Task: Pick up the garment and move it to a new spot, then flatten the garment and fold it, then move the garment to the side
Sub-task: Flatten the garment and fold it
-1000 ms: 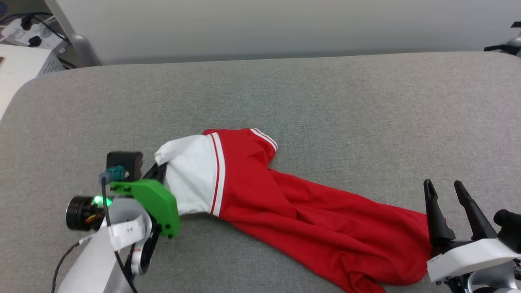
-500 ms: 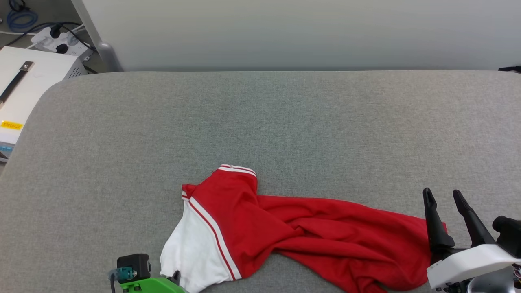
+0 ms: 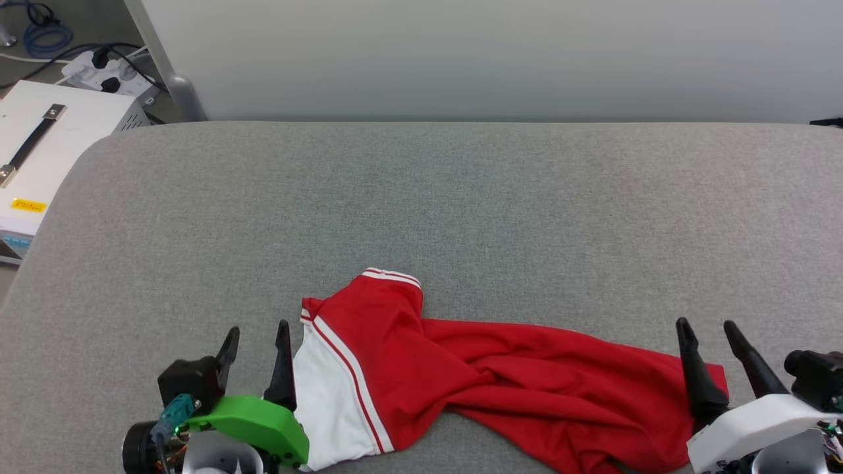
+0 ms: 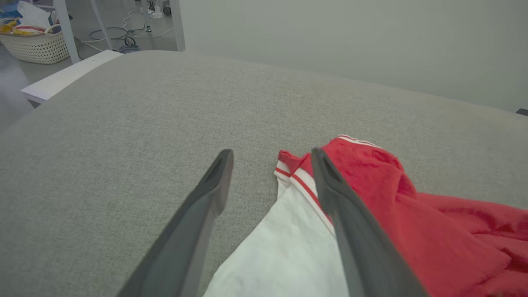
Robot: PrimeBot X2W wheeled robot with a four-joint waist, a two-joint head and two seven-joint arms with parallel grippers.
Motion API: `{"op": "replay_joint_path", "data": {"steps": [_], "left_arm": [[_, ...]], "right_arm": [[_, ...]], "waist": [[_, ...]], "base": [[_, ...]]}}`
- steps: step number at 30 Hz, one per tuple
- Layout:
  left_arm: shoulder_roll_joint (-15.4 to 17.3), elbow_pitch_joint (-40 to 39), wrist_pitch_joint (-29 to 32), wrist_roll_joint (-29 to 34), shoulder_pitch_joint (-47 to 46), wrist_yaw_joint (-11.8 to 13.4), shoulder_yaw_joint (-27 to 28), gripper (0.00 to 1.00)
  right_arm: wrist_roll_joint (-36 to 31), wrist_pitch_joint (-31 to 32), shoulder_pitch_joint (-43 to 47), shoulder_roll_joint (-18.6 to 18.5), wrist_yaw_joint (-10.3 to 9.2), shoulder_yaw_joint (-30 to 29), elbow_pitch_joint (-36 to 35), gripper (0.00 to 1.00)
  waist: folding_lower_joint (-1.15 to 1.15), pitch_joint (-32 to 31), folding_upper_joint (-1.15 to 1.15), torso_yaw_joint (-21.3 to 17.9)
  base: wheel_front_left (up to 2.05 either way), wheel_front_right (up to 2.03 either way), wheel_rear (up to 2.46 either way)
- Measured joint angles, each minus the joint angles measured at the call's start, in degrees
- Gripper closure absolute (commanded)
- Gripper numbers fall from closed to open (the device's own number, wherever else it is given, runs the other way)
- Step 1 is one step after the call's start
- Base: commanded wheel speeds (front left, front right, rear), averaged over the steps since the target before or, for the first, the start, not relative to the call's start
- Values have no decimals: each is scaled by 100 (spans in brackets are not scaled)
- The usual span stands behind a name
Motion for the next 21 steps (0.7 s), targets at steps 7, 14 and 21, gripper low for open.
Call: {"op": "replay_joint_path", "data": {"steps": [7, 14, 21], "left_arm": [[21, -413, -231, 274, -182, -37, -168, 0], [3, -672, -227, 437, -421, -123, -432, 0], [-122, -631, -280, 465, -597, -185, -563, 0]], "right_arm": [[174, 534, -402, -438, 0, 347, 709, 0], [600, 1228, -1256, -1109, -1, 1355, 1548, 0], [1221, 2540, -2491, -1738, -1, 2661, 1930, 0]], "waist": [[0, -21, 0, 119], [0, 70, 0, 427], [0, 287, 0, 777]], "base": [[0, 0, 0], [0, 0, 0], [0, 0, 0]]}}
